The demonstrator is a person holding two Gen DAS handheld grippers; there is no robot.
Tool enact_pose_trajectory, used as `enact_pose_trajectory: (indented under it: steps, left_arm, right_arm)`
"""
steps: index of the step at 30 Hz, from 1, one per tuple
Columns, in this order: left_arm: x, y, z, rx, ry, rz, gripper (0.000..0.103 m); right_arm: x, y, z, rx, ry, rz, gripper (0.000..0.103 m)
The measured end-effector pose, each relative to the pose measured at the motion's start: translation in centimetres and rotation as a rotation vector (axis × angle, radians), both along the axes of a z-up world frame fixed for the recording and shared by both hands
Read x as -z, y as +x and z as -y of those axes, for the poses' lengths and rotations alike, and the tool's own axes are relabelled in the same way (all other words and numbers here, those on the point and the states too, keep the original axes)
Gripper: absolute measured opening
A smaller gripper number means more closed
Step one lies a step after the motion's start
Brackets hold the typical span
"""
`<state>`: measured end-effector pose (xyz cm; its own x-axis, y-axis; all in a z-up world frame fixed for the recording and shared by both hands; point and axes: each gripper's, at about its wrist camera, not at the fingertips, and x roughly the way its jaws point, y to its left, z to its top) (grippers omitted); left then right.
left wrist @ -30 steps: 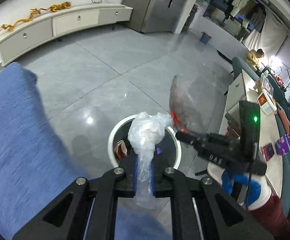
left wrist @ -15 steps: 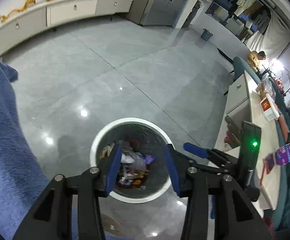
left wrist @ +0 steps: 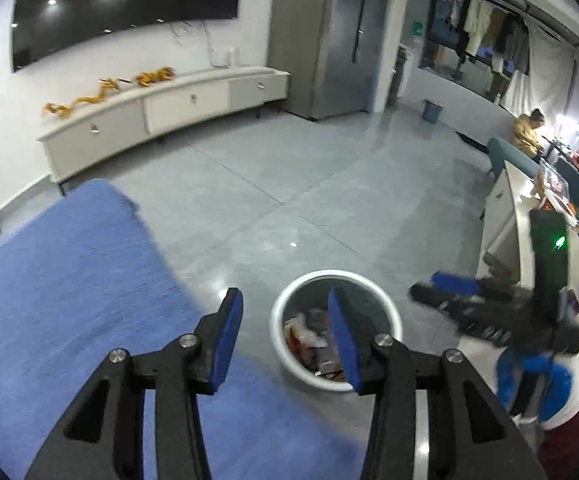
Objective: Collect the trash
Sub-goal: 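Move both open grippers back to the last red wrappers on the rug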
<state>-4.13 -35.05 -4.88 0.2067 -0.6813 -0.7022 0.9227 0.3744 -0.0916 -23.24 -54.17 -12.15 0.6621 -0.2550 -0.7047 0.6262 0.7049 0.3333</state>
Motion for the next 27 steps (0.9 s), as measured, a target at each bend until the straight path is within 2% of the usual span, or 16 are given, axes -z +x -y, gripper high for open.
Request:
enact_pose_trajectory:
  steps: [7, 15, 21, 27]
  left_arm:
    - [-1.6, 5.2, -10.6, -0.17, -0.016, 0.009, 0.044]
    - [-1.9, 12.0, -23.9, -0.393, -0.021, 0.062, 0.058]
    - [-0.4, 18.1, -31.2, -0.521, -0.006, 0.044, 0.059]
    - [1.7, 23.9, -35.9, -0.58, 0.0, -0.008, 0.06]
  right_arm:
    - [-5.1, 2.9, -6.3, -0.128, -0.08, 0.038, 0.061]
    - [-9.2, 9.2, -14.6, -0.322, -0.137, 0.049, 0.062]
    - [-10.5, 14.5, -19.6, -0.466, -0.169, 0.032, 0.063]
    - [-10.4, 21.0, -24.5, -0.624, -0.18, 0.014, 0.067]
